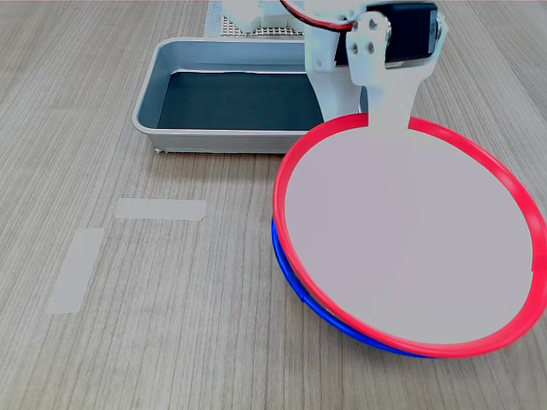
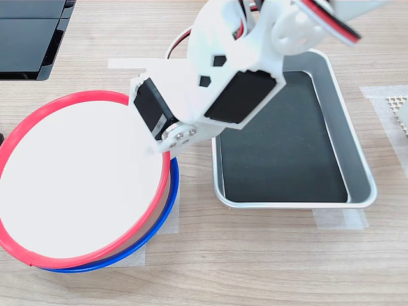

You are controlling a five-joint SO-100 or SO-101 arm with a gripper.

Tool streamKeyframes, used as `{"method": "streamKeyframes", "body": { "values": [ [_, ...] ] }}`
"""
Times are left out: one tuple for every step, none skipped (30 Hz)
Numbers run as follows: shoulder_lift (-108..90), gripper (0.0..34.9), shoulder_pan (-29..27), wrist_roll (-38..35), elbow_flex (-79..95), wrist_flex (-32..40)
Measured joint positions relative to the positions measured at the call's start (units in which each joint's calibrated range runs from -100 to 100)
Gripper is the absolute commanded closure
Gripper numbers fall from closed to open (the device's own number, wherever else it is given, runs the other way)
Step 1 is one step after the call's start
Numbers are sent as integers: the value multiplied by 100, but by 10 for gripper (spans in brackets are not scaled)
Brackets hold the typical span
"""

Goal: Lift the stacked dish and set it down on the table.

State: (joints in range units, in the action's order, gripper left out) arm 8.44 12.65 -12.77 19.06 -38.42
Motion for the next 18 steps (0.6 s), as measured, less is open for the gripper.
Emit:
{"method": "streamKeyframes", "body": {
  "values": [
    [0,347,0,0,0,0],
    [0,348,0,0,0,0],
    [0,348,0,0,0,0],
    [0,348,0,10,0,0],
    [-9,348,0,34,0,0],
    [-60,349,0,88,0,8],
    [-119,349,-9,151,9,8],
    [-205,349,-9,205,45,8],
    [-298,349,-9,249,82,8],
    [-426,349,-18,322,145,0],
    [-554,349,-18,381,209,0],
    [-776,349,-35,440,336,0],
    [-912,349,-27,503,390,0],
    [-1108,349,-27,606,508,16],
    [-1355,349,-71,630,635,65],
    [-1560,349,-124,689,762,122],
    [-1790,349,-195,737,926,212],
    [-2242,349,-354,821,1343,465]
  ]
}}
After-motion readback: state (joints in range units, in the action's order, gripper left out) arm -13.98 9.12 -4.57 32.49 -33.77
